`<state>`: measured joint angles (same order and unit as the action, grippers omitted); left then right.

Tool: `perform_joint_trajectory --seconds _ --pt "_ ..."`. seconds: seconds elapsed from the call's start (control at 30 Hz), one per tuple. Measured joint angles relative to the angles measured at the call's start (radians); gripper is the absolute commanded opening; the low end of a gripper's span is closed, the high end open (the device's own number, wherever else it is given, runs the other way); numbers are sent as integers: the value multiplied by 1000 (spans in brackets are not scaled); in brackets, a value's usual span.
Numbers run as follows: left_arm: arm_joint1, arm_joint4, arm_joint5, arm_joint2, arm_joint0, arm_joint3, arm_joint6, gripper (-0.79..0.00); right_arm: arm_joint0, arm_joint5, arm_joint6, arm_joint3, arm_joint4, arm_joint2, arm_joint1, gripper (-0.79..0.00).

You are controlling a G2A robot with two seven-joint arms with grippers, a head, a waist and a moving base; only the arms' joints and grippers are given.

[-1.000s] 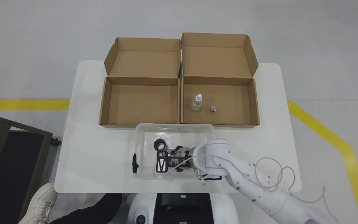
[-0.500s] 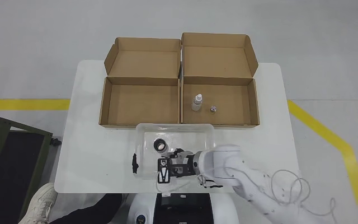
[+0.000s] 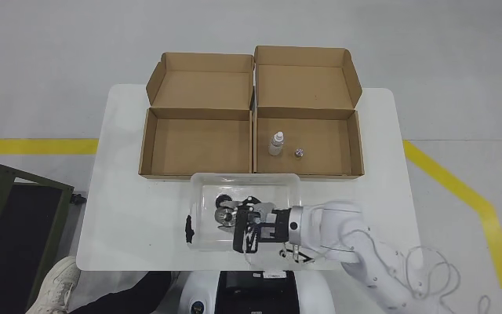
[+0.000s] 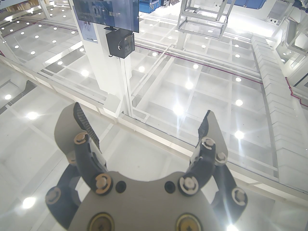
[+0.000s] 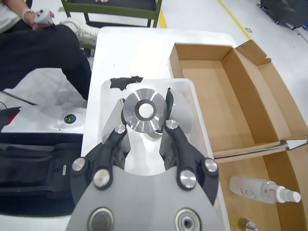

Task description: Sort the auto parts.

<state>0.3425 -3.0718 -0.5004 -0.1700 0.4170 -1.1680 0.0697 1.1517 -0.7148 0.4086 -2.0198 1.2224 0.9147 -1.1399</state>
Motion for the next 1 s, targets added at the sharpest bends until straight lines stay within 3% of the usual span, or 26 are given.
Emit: perform_joint_trajectory --seconds 0.73,1.0 --pt "0 0 0 0 0 0 0 0 45 -10 -393 -103 -284 261 14 -785" --pt "0 0 0 0 0 0 0 0 49 -13 -424 -110 -315 299 15 -785"
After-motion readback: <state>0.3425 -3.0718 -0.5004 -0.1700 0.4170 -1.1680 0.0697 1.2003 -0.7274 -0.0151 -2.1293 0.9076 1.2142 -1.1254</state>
